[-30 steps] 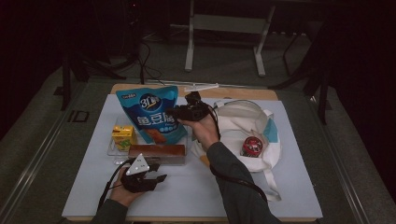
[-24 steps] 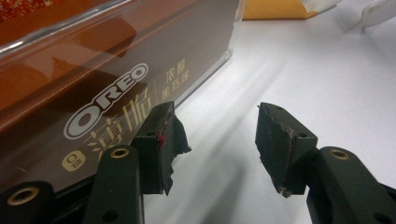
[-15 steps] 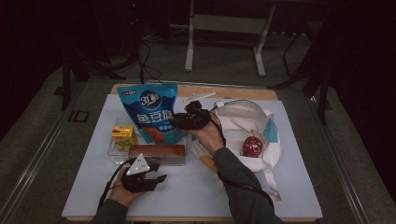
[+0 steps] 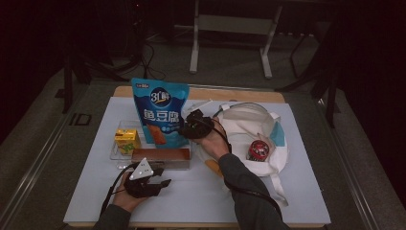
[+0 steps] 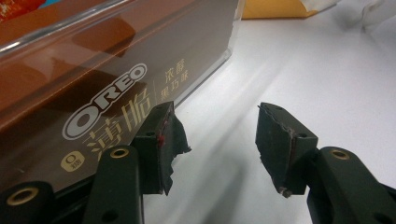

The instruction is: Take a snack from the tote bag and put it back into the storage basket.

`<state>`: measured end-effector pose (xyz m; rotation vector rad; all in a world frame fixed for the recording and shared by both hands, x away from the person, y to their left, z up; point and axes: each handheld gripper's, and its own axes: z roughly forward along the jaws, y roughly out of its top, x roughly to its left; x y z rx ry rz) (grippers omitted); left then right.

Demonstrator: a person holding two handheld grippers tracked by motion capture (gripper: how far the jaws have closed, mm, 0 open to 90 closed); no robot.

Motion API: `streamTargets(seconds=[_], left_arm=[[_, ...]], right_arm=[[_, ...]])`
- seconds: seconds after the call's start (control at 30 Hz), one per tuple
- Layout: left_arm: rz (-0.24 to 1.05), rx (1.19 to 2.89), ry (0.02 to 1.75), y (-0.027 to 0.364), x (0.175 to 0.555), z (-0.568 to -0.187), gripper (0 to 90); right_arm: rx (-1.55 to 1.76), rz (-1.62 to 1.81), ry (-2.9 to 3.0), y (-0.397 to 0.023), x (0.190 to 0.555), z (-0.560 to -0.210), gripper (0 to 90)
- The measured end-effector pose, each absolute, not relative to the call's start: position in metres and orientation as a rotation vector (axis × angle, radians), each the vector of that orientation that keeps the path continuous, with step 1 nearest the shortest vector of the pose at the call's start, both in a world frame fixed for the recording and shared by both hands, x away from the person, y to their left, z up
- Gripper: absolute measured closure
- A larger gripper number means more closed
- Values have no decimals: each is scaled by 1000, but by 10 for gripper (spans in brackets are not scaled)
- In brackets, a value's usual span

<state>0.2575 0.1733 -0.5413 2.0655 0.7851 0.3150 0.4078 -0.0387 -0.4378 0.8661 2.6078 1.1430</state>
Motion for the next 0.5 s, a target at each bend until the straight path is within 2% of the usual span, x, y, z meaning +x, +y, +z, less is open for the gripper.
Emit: streamTargets(seconds=[0.3,0.5], left_arm=[[310,2067,788,173,258,-541,478],[312,2067,787,173,258,-541,478]], right_arm=[[900,1035,2591,-37,414,-447,683],[898,1005,2587,-18,412,-447,707]])
